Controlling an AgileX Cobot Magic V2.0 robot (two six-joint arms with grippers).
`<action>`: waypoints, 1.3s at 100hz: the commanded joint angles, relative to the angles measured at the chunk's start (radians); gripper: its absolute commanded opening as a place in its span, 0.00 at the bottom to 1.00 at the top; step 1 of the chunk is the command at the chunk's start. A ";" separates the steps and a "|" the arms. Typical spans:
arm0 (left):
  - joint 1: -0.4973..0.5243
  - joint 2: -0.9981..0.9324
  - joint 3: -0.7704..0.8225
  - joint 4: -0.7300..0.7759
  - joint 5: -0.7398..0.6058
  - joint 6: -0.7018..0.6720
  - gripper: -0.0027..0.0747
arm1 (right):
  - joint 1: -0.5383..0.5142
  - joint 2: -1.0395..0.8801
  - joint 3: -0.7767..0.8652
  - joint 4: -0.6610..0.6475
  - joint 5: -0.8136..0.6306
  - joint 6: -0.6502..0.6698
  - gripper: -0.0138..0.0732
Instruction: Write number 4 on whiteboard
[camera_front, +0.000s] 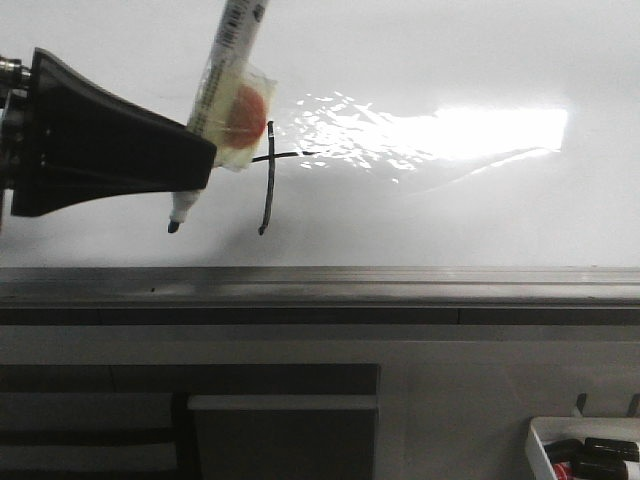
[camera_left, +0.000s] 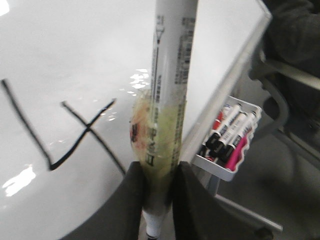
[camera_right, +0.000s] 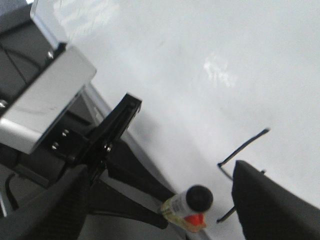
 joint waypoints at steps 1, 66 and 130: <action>-0.004 -0.014 -0.026 -0.183 0.049 -0.116 0.01 | -0.034 -0.052 -0.066 -0.032 -0.096 -0.012 0.79; -0.004 -0.035 -0.093 -0.291 0.342 -0.504 0.01 | -0.112 -0.130 -0.082 -0.045 -0.061 -0.012 0.79; -0.004 -0.032 -0.100 -0.255 0.375 -0.512 0.43 | -0.112 -0.131 -0.082 -0.043 -0.012 -0.012 0.79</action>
